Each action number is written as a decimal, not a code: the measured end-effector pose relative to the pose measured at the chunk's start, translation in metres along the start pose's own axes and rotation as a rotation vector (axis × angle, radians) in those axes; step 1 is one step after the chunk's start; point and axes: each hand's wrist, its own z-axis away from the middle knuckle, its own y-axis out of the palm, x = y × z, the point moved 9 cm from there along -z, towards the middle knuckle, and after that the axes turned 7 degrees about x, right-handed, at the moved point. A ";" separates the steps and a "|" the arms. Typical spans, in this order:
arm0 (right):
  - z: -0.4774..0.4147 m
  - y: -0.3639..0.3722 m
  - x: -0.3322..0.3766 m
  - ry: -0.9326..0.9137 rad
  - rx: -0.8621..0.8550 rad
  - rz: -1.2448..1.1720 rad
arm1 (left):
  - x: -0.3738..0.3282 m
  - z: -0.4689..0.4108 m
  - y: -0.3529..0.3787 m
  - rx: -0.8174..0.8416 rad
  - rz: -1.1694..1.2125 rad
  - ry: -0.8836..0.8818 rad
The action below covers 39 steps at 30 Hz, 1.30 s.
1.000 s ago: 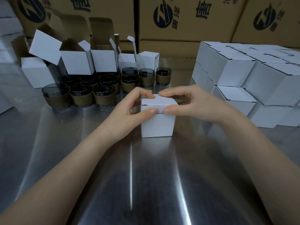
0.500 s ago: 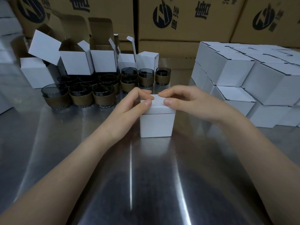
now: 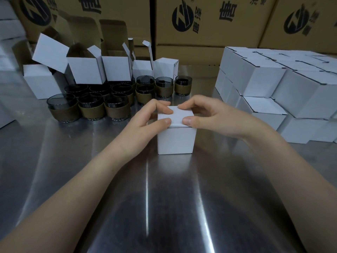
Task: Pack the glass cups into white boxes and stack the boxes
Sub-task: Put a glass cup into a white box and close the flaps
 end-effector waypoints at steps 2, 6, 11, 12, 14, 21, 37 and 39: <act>0.000 0.000 0.001 -0.002 -0.005 0.009 | 0.001 0.000 0.001 0.004 0.017 -0.003; 0.000 0.001 0.002 0.004 -0.002 -0.013 | 0.000 0.001 0.004 0.019 0.030 -0.022; 0.000 0.002 0.005 0.002 0.014 -0.001 | -0.001 0.001 0.008 0.040 0.048 -0.063; 0.000 0.003 0.006 -0.006 0.015 -0.004 | -0.002 0.001 0.009 0.041 0.052 -0.075; 0.000 0.003 0.008 -0.015 0.018 -0.005 | -0.001 0.002 0.009 0.041 0.068 -0.097; 0.000 0.003 0.007 -0.008 0.001 0.022 | 0.005 0.004 0.010 0.056 0.093 -0.139; 0.011 -0.012 0.026 -0.003 -0.281 0.294 | 0.014 0.004 0.001 -0.039 -0.218 -0.055; 0.009 -0.007 0.024 0.038 -0.291 0.293 | 0.014 0.004 -0.002 -0.098 -0.238 -0.053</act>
